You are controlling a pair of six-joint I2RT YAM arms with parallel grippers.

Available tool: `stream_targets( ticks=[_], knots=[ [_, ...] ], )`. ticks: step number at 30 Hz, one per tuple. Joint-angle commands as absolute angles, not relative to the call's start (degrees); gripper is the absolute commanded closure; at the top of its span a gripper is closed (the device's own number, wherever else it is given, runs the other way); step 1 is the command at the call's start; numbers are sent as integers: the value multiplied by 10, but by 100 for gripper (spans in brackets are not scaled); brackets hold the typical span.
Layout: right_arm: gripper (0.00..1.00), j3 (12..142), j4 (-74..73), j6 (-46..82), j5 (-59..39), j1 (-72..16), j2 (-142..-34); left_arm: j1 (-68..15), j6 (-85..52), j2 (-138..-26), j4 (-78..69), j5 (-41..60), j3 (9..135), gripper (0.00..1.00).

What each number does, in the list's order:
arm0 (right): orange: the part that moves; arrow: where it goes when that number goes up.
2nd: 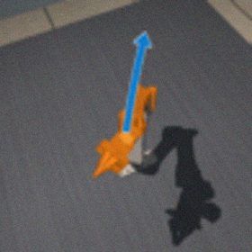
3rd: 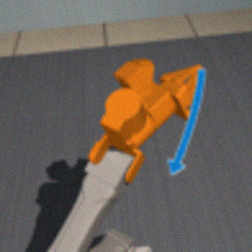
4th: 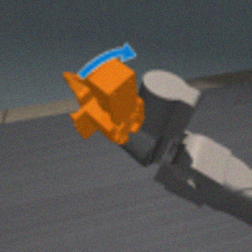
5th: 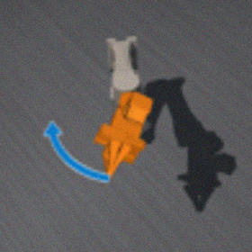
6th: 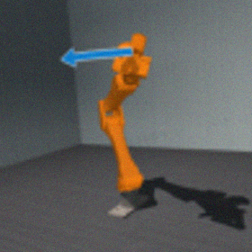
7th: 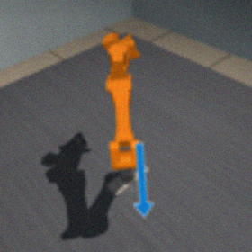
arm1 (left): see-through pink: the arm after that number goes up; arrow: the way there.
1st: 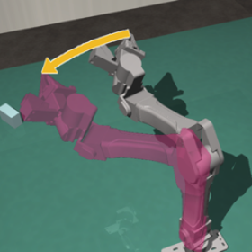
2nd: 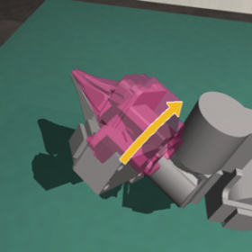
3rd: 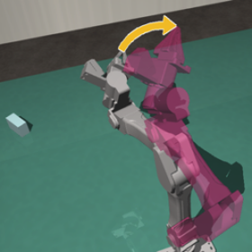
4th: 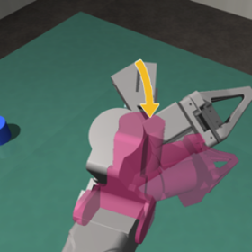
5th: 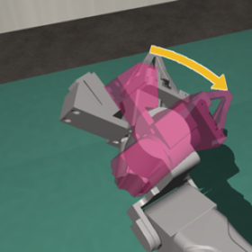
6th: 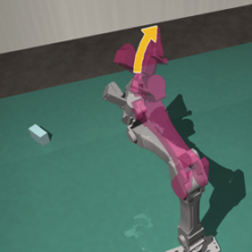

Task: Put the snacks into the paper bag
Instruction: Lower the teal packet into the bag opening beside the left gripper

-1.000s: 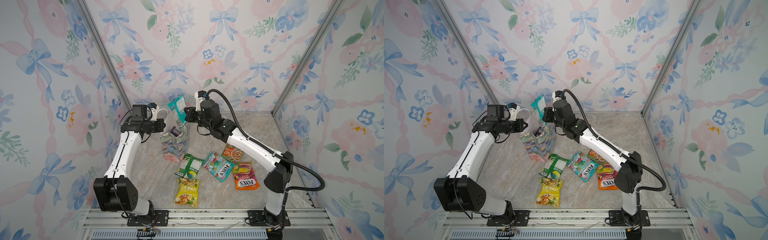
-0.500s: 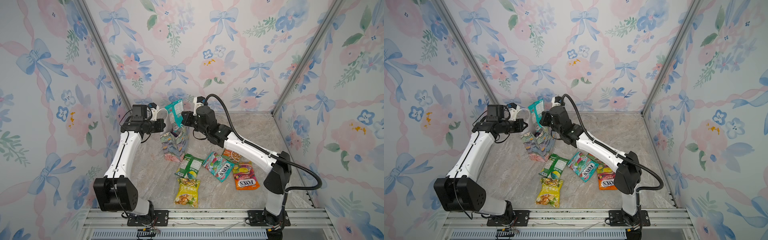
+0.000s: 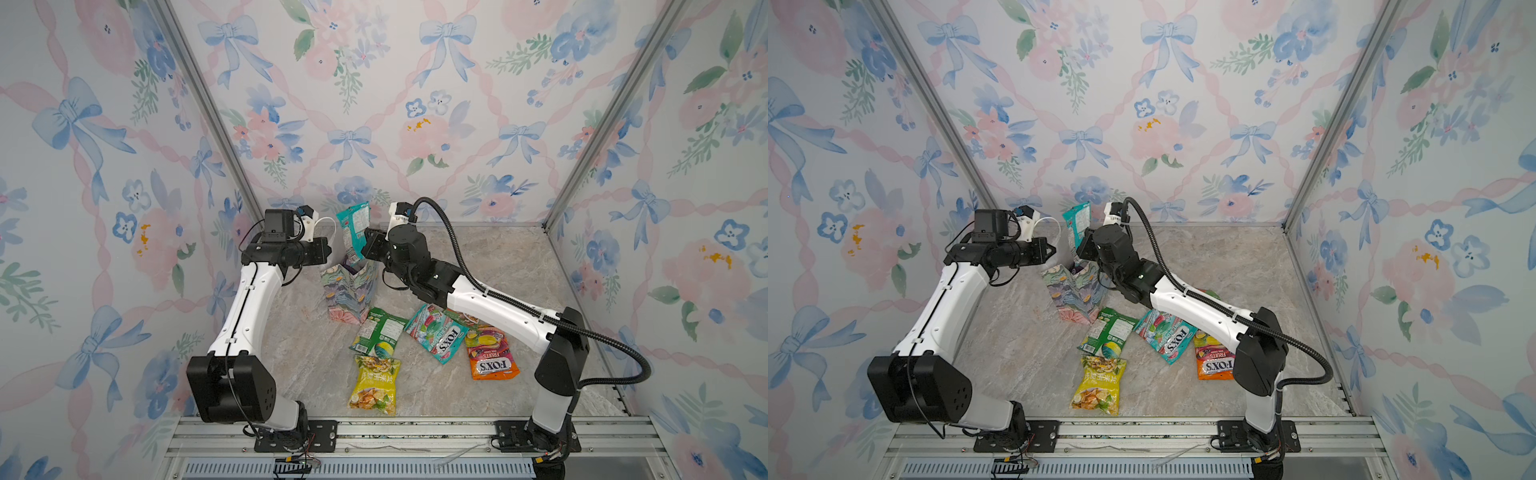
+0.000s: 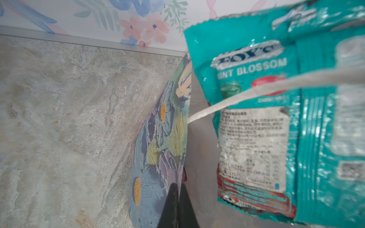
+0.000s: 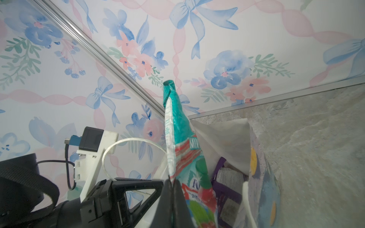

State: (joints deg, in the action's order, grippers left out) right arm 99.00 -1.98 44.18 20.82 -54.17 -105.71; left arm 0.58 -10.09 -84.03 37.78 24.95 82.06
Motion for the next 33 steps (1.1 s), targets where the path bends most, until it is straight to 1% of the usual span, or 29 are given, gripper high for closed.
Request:
stream_targets(
  ticks=[1,20,33],
  knots=[
    [100,978,-66,446,236,-549,-1026,9,-95,-818,381,265,814,100],
    [100,953,-68,473,256,-567,-1023,9,-96,-819,380,266,814,100],
    [100,989,-55,500,212,-559,-1061,9,-96,-817,380,266,813,100]
  ],
)
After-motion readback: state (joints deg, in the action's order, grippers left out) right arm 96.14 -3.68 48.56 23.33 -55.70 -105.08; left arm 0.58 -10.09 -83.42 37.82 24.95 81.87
